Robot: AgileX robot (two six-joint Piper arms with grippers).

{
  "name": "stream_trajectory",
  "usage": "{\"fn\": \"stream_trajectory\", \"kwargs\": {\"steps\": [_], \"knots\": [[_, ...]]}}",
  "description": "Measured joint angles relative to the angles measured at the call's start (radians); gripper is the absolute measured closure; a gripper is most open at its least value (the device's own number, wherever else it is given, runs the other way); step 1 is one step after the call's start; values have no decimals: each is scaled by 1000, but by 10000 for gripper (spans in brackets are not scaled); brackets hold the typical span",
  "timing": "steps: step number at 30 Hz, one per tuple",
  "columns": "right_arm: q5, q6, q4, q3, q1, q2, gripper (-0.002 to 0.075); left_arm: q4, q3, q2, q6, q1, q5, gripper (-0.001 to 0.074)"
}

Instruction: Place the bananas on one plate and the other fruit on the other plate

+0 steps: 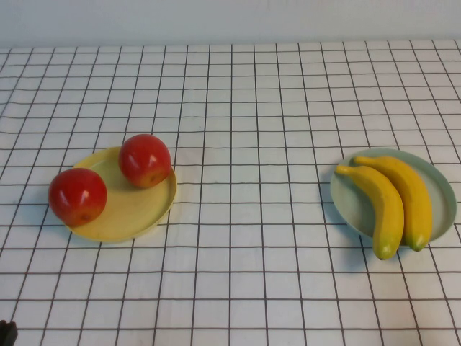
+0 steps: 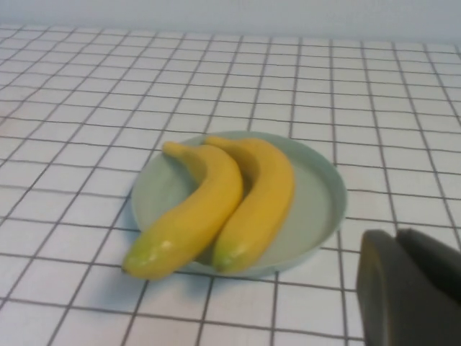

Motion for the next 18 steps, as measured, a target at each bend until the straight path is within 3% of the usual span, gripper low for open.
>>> {"fn": "stream_trajectory", "kwargs": {"steps": [6, 18], "knots": [[-25, 0, 29, 105, -135, -171, 740, 0, 0, 0, 0, 0, 0, 734], [156, 2, 40, 112, -149, -218, 740, 0, 0, -2, 0, 0, 0, 734]]}}
